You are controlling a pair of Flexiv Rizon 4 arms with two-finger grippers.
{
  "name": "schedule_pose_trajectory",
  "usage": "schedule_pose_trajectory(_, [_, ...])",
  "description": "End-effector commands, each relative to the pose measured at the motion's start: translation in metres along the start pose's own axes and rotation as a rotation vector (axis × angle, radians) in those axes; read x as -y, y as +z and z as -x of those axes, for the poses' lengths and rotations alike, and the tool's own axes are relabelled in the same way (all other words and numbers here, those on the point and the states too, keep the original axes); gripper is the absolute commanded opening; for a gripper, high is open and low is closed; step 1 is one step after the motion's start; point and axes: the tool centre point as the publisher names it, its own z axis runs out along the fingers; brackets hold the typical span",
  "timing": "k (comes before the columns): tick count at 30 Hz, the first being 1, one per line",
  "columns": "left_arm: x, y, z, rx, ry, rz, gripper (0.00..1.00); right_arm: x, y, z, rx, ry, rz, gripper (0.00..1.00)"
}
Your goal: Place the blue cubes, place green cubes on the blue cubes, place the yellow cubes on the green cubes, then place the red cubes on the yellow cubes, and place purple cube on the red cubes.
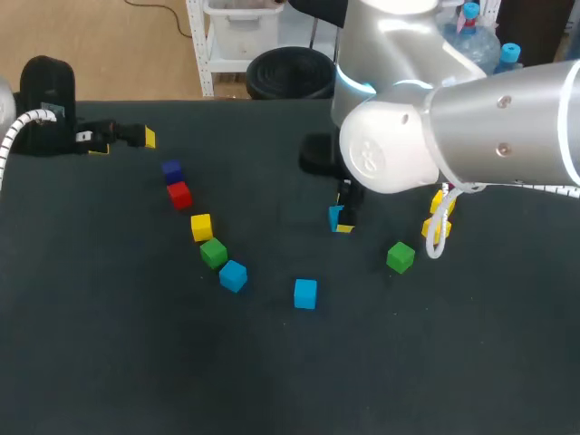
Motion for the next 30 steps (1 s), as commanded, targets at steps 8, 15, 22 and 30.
schedule_pose_trajectory(8, [-0.003, 0.001, -0.001, 0.006, 0.002, -0.011, 1.0, -0.015, -0.053, 0.001, 0.093, 0.192, -0.039, 1.0])
schedule_pose_trajectory(15, [-0.003, 0.001, -0.001, 0.006, 0.002, -0.011, 1.0, -0.057, -0.073, 0.0, 0.068, 0.272, -0.022, 1.0])
schedule_pose_trajectory(22, [-0.003, 0.001, -0.001, 0.006, 0.002, -0.011, 1.0, -0.102, -0.075, 0.011, 0.082, 0.234, -0.037, 1.0])
schedule_pose_trajectory(30, [-0.003, 0.001, -0.001, 0.006, 0.002, -0.011, 1.0, -0.126, -0.063, 0.015, 0.05, 0.207, -0.041, 1.0])
